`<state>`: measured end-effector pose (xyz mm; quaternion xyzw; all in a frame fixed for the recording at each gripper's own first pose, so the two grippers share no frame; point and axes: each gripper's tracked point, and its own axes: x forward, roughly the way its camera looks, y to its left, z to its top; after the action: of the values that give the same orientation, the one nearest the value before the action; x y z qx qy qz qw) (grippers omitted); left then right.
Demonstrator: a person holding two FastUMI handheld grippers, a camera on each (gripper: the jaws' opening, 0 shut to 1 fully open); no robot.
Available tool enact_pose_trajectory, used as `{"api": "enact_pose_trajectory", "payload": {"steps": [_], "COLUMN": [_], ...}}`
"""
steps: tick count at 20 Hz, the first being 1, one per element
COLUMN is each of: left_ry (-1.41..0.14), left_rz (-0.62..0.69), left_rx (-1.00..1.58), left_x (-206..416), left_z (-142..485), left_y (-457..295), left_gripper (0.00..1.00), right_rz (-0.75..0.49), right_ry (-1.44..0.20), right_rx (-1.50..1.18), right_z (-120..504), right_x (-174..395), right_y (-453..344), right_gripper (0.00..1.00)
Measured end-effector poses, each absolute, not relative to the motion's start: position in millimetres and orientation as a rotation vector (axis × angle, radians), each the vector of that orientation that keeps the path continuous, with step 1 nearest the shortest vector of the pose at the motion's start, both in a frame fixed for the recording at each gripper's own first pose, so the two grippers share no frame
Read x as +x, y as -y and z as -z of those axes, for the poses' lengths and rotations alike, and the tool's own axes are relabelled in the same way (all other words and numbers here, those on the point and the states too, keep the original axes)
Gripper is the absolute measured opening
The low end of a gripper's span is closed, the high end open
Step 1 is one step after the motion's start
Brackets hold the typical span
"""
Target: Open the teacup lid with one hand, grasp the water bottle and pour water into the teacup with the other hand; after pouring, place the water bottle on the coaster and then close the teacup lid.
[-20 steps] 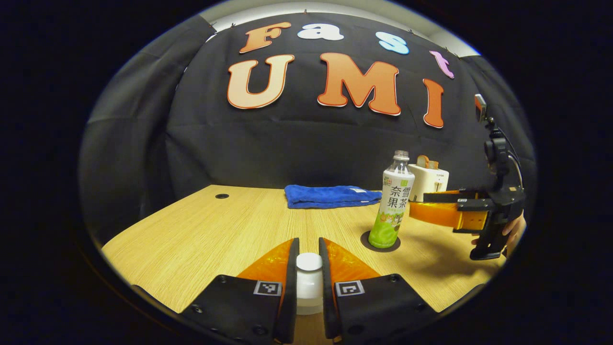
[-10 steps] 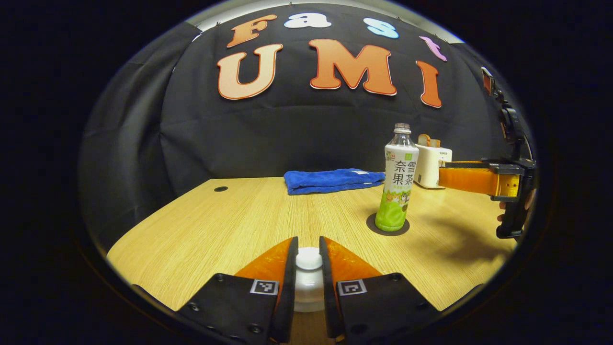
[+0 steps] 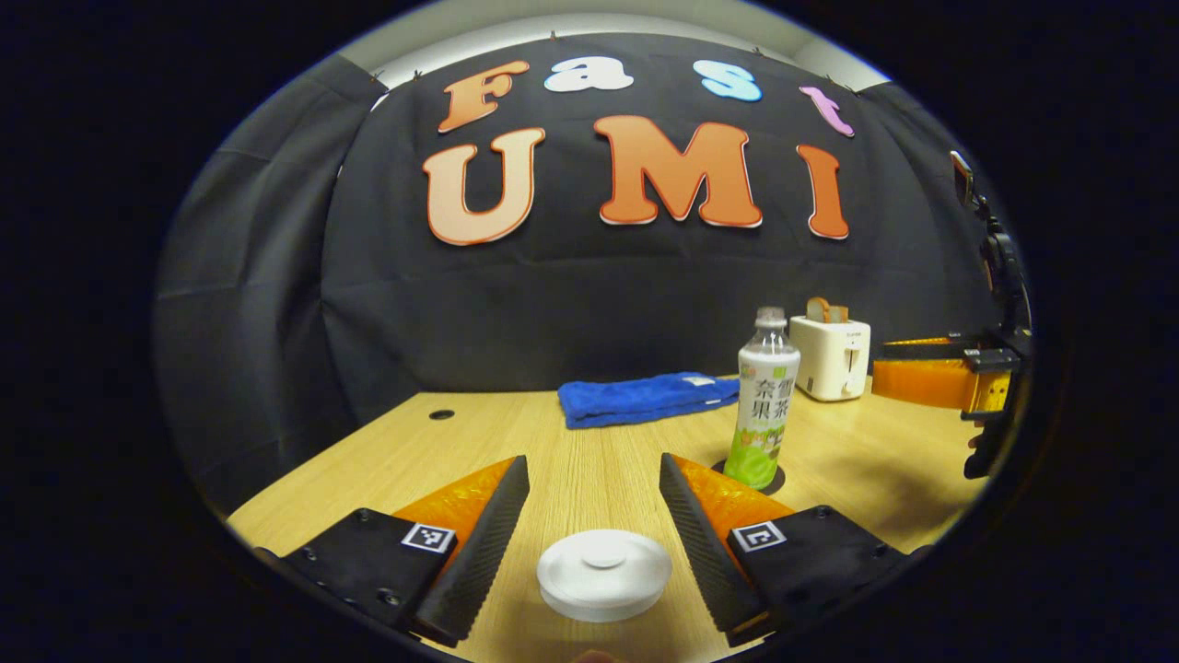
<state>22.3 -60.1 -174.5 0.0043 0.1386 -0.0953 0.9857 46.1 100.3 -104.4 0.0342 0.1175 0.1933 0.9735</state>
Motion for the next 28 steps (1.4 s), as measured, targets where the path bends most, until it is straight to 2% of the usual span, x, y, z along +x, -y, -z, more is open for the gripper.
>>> {"api": "enact_pose_trajectory", "payload": {"steps": [2,5,7,9,13,17,22,27,28], "left_ry": [-0.213,-0.130,-0.112,-0.054,-0.022,-0.009,0.000,-0.004,-0.010], "left_rz": [0.182,0.184,0.167,0.121,0.076,0.069,0.052,0.031,0.030], "left_rx": [0.004,-0.027,-0.050,-0.069,-0.086,-0.079,-0.066,-0.062,-0.066], "left_x": [25.8,27.0,26.9,28.5,20.7,14.2,8.3,7.5,8.2], "left_z": [146.8,107.4,92.1,75.6,65.5,56.0,50.1,54.0,56.0], "left_y": [61.6,63.0,59.1,50.1,46.6,50.3,48.0,43.3,43.2], "left_gripper": [0.98,0.98,0.94,1.00,0.95,0.95,0.95,0.97,0.95], "right_rz": [-0.369,-0.393,-0.380,-0.353,-0.188,-0.076,-0.019,-0.025,-0.023], "right_ry": [-0.198,-0.157,-0.102,-0.049,0.010,0.047,0.044,0.035,0.035], "right_rx": [0.046,0.064,0.076,0.086,0.074,0.023,-0.022,-0.018,-0.016], "right_z": [89.1,65.4,42.9,25.5,13.5,8.6,13.5,17.3,17.2], "right_x": [40.1,23.7,18.1,13.8,17.7,14.5,12.5,11.8,12.4], "right_y": [-96.0,-102.4,-99.1,-92.7,-55.6,-34.8,-28.6,-33.5,-33.2], "right_gripper": [0.96,0.96,0.96,0.96,0.95,0.95,0.96,0.96,0.96]}}
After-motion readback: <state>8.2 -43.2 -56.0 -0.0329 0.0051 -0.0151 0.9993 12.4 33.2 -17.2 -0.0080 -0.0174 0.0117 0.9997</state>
